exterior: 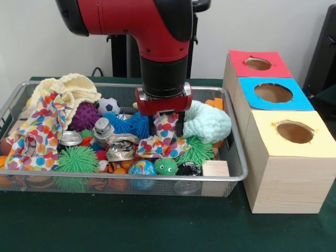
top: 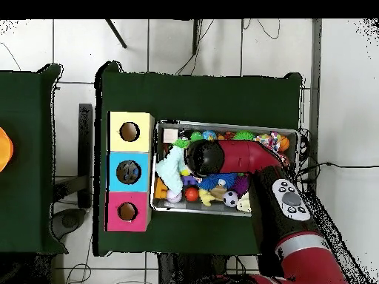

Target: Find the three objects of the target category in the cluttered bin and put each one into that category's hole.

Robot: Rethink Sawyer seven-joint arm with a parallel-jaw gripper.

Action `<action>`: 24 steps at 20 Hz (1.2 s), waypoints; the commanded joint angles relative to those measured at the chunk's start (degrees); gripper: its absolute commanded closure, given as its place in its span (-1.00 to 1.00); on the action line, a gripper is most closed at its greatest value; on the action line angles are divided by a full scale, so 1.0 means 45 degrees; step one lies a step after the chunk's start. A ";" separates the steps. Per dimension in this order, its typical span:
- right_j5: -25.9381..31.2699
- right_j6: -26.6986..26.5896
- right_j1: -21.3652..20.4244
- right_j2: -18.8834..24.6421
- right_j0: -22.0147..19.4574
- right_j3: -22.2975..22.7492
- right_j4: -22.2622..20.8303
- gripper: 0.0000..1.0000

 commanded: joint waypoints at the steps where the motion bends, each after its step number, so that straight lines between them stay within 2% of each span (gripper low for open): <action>1: -0.0376 0.0205 0.0711 0.0035 0.0007 0.0310 -0.0715 -1.00; 24: -0.0503 0.0387 0.0614 -0.0052 0.0099 0.0260 -0.0713 -1.00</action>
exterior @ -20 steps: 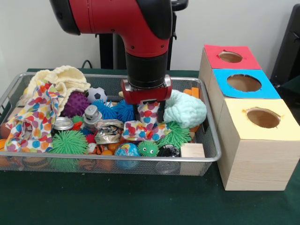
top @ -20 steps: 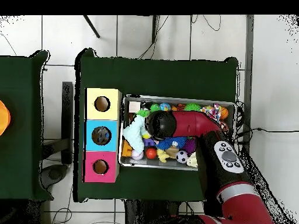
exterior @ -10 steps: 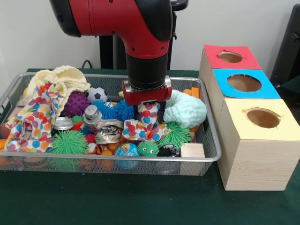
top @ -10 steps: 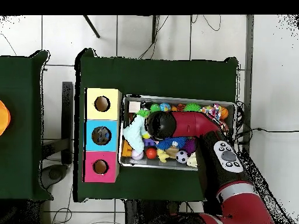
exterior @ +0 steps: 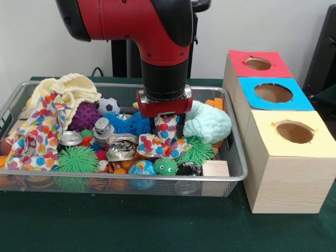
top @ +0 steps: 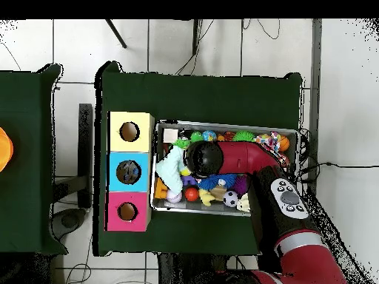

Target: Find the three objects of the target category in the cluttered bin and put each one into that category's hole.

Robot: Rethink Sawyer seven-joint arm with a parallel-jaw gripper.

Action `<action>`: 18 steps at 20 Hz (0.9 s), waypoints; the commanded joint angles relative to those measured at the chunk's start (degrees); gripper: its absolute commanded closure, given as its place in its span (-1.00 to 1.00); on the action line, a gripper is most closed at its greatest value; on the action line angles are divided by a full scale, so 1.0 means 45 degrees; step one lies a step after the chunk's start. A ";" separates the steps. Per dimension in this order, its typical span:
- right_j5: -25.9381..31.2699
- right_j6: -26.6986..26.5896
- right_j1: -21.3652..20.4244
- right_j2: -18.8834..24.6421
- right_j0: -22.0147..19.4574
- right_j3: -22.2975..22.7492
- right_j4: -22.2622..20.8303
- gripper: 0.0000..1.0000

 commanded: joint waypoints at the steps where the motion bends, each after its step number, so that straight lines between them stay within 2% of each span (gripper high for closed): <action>1: -0.0484 0.0376 0.0420 -0.0038 0.0097 0.0254 -0.0707 -1.00; 18: -0.0950 0.0416 0.0477 -0.0044 0.0074 0.0310 -0.0832 -1.00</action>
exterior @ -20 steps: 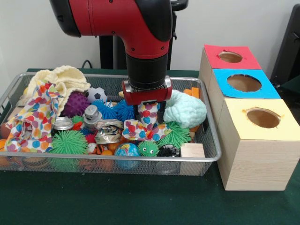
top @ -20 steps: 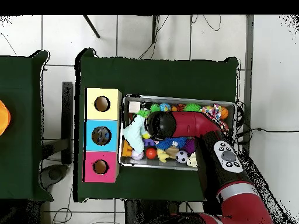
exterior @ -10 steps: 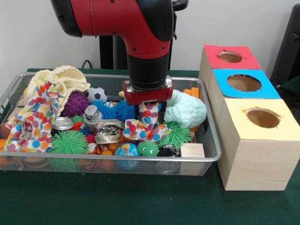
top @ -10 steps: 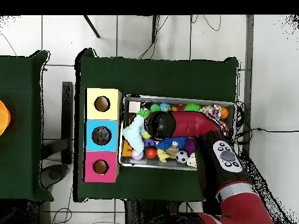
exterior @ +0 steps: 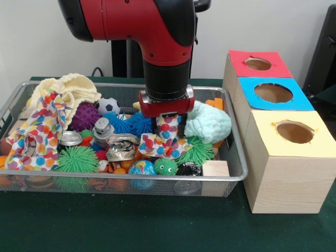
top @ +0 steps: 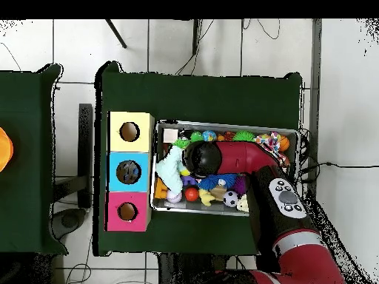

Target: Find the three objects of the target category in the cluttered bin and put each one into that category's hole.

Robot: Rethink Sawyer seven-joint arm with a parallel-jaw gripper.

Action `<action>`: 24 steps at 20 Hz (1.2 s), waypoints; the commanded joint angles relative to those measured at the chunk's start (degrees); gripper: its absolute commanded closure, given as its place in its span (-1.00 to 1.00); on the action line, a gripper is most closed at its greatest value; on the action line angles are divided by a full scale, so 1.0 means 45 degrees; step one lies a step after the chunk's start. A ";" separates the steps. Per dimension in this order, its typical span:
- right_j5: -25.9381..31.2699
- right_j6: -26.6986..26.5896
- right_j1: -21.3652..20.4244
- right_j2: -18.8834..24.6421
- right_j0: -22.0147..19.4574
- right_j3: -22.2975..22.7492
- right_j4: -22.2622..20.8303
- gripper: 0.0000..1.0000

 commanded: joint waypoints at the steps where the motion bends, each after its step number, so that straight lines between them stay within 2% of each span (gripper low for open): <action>1: -0.0976 0.0424 0.0463 -0.0038 0.0009 0.0314 -0.0851 -1.00; 24: -0.1312 0.0521 0.0447 -0.0161 0.0094 0.0281 -0.0955 -1.00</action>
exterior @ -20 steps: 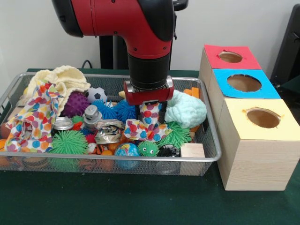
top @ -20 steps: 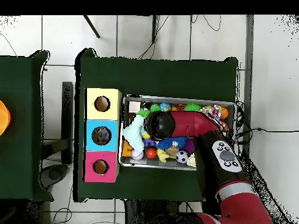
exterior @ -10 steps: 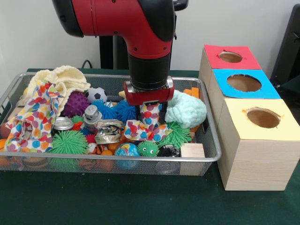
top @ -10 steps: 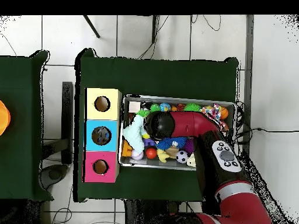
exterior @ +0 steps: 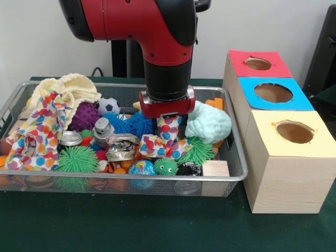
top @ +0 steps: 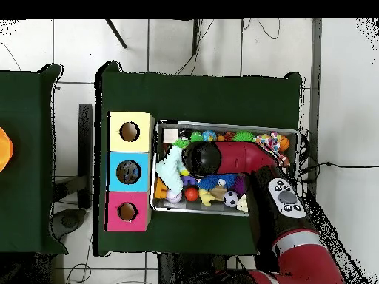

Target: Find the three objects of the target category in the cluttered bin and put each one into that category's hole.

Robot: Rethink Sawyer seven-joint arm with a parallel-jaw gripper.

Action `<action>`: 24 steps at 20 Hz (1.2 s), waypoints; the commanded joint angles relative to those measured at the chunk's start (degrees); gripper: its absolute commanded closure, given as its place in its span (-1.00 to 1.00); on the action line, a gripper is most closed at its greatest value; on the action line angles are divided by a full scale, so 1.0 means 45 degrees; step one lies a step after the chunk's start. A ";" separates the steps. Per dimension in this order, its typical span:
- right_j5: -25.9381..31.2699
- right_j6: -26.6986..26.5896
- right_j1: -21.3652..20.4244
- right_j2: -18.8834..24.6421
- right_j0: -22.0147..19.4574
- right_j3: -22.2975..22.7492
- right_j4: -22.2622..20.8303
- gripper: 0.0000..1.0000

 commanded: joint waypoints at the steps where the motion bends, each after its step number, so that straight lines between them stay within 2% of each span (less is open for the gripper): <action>1: -0.1137 0.0477 0.0460 -0.0112 0.0050 0.0238 -0.0976 -1.00; 11: -0.1257 0.0663 0.0387 -0.0155 0.0011 0.0532 -0.0754 -1.00; 24: -0.1216 0.0582 0.0430 -0.0119 0.0045 0.0441 -0.0763 -1.00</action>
